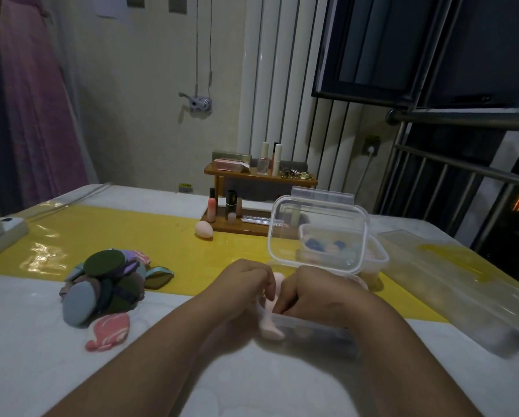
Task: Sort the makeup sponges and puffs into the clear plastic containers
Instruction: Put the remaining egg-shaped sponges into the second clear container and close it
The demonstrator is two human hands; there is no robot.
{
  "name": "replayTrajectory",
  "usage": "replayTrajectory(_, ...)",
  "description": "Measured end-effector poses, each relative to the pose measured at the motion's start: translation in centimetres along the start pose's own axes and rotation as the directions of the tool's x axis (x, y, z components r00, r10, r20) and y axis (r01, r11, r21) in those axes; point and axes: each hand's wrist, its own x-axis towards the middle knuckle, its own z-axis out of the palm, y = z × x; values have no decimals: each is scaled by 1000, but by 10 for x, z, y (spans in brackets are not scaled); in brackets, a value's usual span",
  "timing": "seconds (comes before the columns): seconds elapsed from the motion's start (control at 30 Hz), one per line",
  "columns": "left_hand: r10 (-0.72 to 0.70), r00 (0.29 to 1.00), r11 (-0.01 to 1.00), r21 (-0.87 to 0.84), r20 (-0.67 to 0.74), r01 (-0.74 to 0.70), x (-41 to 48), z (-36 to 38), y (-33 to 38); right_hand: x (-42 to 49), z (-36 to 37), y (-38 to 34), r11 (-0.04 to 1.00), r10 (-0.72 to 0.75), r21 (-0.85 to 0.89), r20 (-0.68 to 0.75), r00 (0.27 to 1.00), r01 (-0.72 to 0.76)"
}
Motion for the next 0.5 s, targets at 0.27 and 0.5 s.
replayTrajectory(0.27, 64, 989, 985, 170, -133, -41, 3, 3, -11, -5, -3, 2, 991, 4, 134, -125, 992, 13)
replayTrajectory(0.5, -37, 990, 989, 138, -136, 56, 4, -16, -16, -14, -14, 2, 948, -23, 303, -235, 972, 96)
